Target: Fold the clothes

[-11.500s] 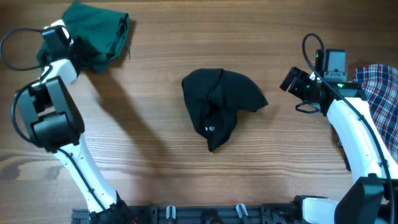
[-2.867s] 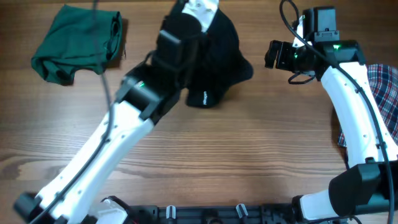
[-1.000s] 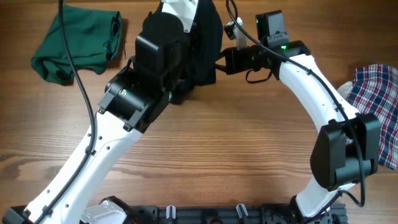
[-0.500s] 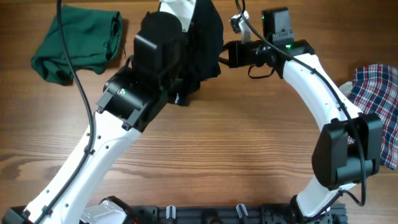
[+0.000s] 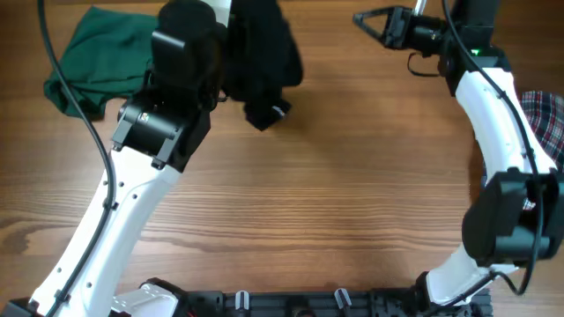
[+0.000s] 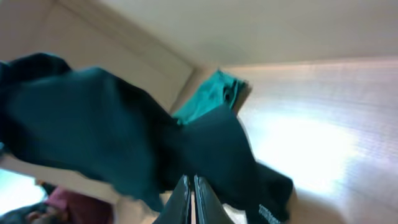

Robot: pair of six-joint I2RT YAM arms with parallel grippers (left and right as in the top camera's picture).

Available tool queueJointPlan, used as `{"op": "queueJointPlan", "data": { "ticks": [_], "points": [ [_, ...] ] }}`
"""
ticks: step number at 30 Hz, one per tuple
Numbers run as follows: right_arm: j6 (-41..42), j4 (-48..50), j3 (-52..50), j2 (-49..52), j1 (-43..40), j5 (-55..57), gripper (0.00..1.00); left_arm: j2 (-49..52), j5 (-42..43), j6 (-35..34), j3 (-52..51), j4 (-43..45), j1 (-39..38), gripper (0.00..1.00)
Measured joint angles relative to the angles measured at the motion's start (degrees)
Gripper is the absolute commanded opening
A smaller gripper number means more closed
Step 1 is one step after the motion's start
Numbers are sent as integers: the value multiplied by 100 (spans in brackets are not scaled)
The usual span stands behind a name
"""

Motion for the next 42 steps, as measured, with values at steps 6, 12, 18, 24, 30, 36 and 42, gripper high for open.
{"op": "queueJointPlan", "data": {
  "ticks": [6,12,18,24,30,36,42],
  "points": [
    [-776,-1740,50,-356,214,511,93,136,549,-114,-17,-675,0,6],
    [-1130,-1375,-28,232,1246,710,100,195,852,-155,-17,-367,-87,4],
    [-863,-815,-107,990,1556,739,100,-105,933,-155,-17,-396,-210,4],
    [-538,-269,-116,1003,1523,245,100,-483,933,-155,-17,-396,-210,4],
    [-479,87,-116,1003,1523,199,100,-476,933,-160,-17,-470,-212,4],
    [-776,-284,-116,1003,1517,678,100,-494,935,-199,-17,-520,-350,4],
    [-1261,-492,-116,1008,1325,1644,100,-793,955,-260,-17,-610,-356,4]
  ]
}}
